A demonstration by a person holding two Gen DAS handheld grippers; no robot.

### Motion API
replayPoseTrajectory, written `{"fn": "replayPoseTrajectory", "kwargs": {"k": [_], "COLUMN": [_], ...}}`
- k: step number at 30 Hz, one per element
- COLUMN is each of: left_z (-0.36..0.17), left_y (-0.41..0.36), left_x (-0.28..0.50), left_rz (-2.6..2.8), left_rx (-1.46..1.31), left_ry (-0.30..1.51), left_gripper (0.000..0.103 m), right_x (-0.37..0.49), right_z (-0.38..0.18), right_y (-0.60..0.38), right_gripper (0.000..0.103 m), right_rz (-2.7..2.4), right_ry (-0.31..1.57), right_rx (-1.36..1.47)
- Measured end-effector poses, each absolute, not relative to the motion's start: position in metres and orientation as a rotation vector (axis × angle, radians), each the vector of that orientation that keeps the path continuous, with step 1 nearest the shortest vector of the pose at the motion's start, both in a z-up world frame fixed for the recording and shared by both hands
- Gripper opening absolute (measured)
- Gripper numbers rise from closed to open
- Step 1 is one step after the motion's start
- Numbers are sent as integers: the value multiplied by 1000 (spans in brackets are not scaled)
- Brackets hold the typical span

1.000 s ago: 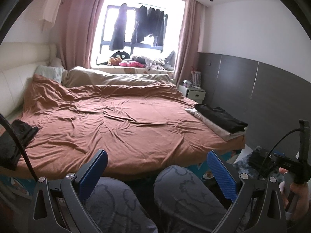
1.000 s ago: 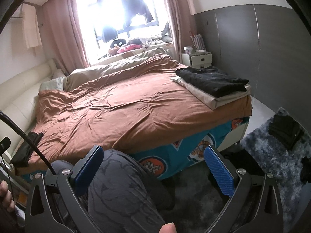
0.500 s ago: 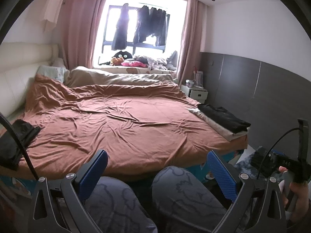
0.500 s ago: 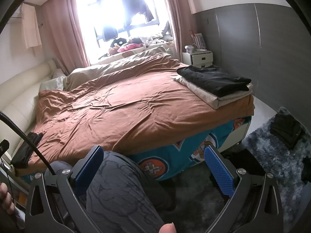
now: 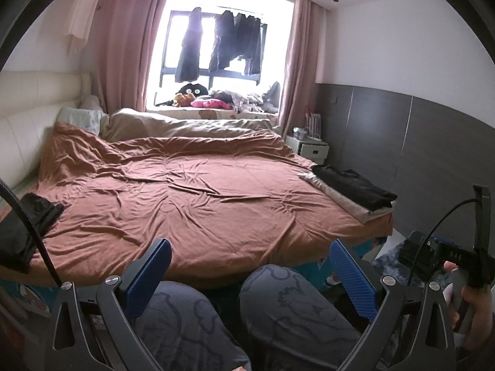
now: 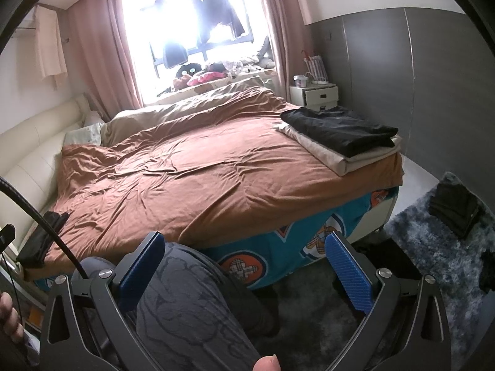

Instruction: Fold large clothes

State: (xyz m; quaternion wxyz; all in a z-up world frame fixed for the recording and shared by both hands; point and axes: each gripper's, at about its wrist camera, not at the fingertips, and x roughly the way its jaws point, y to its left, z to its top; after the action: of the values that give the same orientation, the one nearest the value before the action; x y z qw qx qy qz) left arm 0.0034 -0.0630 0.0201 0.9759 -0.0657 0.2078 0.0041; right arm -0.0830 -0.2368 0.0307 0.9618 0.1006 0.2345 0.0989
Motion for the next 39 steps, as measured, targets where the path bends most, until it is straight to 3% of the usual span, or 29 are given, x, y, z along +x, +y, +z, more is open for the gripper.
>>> {"fn": "replayPoseTrajectory", "kwargs": {"k": [39], "left_z": [20], "left_y": [-63], "left_x": [1], "left_rz": [7], "left_rx": [-132], "left_ry": [417], "left_gripper": [103], "right_x": [-82], "right_z": [31], "right_y": [-238], "right_gripper": [103], "right_rz": [216], "right_ry": [471], "right_rx": [200]}}
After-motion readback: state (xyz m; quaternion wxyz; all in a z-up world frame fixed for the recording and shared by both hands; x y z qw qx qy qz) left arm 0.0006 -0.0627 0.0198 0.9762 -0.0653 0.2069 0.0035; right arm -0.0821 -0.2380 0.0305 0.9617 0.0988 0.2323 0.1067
